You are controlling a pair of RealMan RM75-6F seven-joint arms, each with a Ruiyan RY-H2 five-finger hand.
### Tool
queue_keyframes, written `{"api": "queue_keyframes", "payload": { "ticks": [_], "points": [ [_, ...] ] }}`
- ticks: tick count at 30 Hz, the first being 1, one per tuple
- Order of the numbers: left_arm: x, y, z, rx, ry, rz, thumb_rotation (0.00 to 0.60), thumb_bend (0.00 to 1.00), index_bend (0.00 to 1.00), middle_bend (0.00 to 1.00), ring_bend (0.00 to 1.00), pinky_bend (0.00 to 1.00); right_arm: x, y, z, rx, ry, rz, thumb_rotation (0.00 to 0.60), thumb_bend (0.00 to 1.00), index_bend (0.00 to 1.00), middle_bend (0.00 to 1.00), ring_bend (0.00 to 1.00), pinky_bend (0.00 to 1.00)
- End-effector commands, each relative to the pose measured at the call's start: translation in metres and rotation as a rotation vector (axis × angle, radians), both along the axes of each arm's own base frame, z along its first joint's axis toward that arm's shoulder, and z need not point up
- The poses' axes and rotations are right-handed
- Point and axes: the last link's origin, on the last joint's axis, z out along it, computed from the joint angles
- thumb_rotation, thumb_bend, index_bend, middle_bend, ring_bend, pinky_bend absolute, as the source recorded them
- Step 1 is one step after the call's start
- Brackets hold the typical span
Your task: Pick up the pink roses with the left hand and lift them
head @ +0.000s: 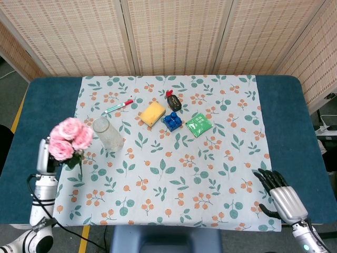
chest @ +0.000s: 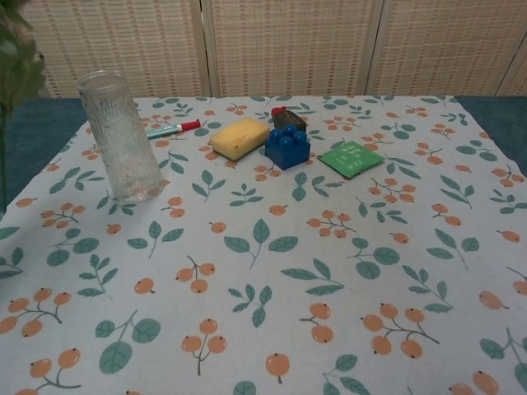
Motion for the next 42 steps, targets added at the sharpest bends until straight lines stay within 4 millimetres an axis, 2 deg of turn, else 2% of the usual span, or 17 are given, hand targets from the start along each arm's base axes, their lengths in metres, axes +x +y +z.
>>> {"api": "queue_keyframes", "payload": {
  "ticks": [1,6,10,13,16,17,18,20,27,42],
  "points": [
    [0.033,0.032,0.061,0.076,-0.275,-0.08,0.6,0.51,0.6,0.69,0.48,0.35,-0.001,-0.001,0.0,-0.008,0.008,-0.001,0.6,0.21,0.0,0.0,0.0,0.0],
    [0.068,0.063,0.079,0.152,-0.27,-0.142,0.6,0.51,0.6,0.69,0.48,0.35,-0.001,-0.001,0.001,-0.012,0.009,-0.006,0.6,0.21,0.0,0.0,0.0,0.0],
    [0.093,0.083,0.084,0.192,-0.255,-0.165,0.6,0.51,0.6,0.69,0.47,0.34,-0.002,-0.002,0.003,-0.023,0.012,-0.012,0.6,0.21,0.0,0.0,0.0,0.0],
    [0.106,0.093,0.078,0.197,-0.235,-0.173,0.6,0.51,0.6,0.69,0.47,0.34,-0.003,-0.003,0.002,-0.021,0.016,-0.016,0.6,0.21,0.0,0.0,0.0,0.0],
    [0.121,0.104,0.062,0.18,-0.207,-0.177,0.6,0.51,0.6,0.69,0.47,0.33,-0.003,-0.003,0.0,-0.017,0.019,-0.018,0.6,0.21,0.0,0.0,0.0,0.0],
    [0.135,0.117,0.057,0.177,-0.191,-0.182,0.6,0.51,0.6,0.69,0.47,0.33,-0.003,-0.003,0.0,-0.015,0.02,-0.019,0.6,0.21,0.0,0.0,0.0,0.0],
    [0.14,0.123,0.052,0.175,-0.183,-0.178,0.6,0.51,0.6,0.69,0.47,0.32,-0.003,-0.003,0.0,-0.013,0.021,-0.019,0.6,0.21,0.0,0.0,0.0,0.0],
    [0.136,0.127,0.04,0.171,-0.15,-0.168,0.6,0.52,0.6,0.69,0.47,0.31,-0.003,-0.003,0.001,-0.016,0.018,-0.021,0.6,0.21,0.0,0.0,0.0,0.0],
    [0.125,0.134,0.018,0.176,-0.098,-0.165,0.6,0.52,0.6,0.69,0.46,0.29,-0.004,-0.003,0.006,-0.036,0.013,-0.024,0.6,0.21,0.0,0.0,0.0,0.0],
    [0.089,0.132,-0.01,0.18,-0.014,-0.137,0.6,0.52,0.58,0.67,0.43,0.27,-0.004,-0.003,0.006,-0.033,0.014,-0.024,0.6,0.21,0.0,0.0,0.0,0.0]
  ]
}}
